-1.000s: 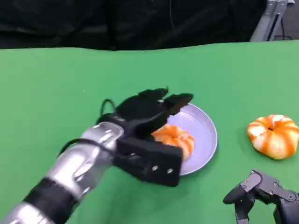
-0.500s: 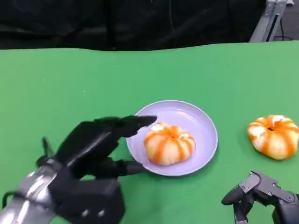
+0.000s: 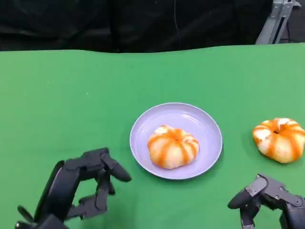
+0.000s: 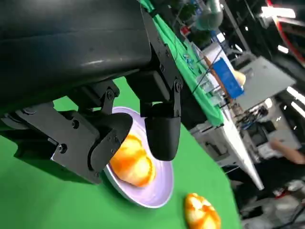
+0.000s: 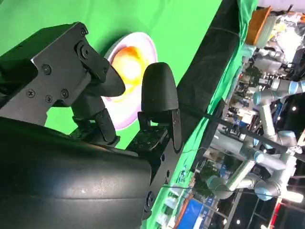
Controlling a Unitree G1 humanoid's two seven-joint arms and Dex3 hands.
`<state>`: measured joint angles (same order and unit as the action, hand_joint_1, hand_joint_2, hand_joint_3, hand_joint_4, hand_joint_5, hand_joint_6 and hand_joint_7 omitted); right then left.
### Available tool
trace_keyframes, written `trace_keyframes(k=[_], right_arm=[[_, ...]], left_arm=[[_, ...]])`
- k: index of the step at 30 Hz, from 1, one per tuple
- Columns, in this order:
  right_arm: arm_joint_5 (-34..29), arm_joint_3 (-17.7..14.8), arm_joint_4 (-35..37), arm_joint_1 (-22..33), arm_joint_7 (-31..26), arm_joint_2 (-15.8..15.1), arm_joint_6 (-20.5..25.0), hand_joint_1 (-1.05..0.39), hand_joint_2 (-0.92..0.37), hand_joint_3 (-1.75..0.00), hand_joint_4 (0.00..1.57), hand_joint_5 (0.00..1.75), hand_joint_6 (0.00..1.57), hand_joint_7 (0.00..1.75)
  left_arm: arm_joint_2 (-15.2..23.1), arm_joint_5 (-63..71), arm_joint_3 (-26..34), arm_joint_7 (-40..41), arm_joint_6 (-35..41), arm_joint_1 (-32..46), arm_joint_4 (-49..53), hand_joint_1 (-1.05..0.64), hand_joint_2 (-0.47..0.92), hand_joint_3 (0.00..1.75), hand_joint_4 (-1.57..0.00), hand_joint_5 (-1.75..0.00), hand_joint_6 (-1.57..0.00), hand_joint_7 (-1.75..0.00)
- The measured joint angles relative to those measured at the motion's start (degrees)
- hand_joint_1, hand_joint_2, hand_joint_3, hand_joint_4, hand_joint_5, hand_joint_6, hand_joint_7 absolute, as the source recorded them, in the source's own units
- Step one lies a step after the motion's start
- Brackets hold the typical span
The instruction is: Grasp the bread from the table and place it into the plate.
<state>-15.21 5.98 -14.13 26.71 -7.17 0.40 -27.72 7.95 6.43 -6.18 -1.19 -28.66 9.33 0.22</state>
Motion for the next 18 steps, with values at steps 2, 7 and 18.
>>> trace_keyframes(k=[2,7,18], right_arm=[[0.29,-0.28,0.01,0.00,0.02,-0.16,0.00,0.08,-0.39,-1.28,0.81,1.64,0.78,1.30],[0.72,-0.63,0.46,-0.19,0.10,-0.22,-0.14,0.09,-0.38,-1.29,0.81,1.65,0.78,1.30],[1.23,-0.94,1.43,-0.29,0.36,-0.31,-1.19,0.09,-0.36,-1.33,0.81,1.65,0.78,1.30]], left_arm=[[-0.63,-0.31,0.16,-0.01,0.00,0.76,0.67,0.02,0.33,1.48,-0.86,-1.74,-0.79,-1.49],[-2.08,-4.49,1.30,-0.95,0.09,0.85,1.58,0.00,0.38,1.38,-0.81,-1.74,-0.78,-1.48],[-2.66,-7.12,2.16,-4.52,-1.65,0.44,5.29,0.01,0.38,1.36,-0.83,-1.72,-0.80,-1.50]])
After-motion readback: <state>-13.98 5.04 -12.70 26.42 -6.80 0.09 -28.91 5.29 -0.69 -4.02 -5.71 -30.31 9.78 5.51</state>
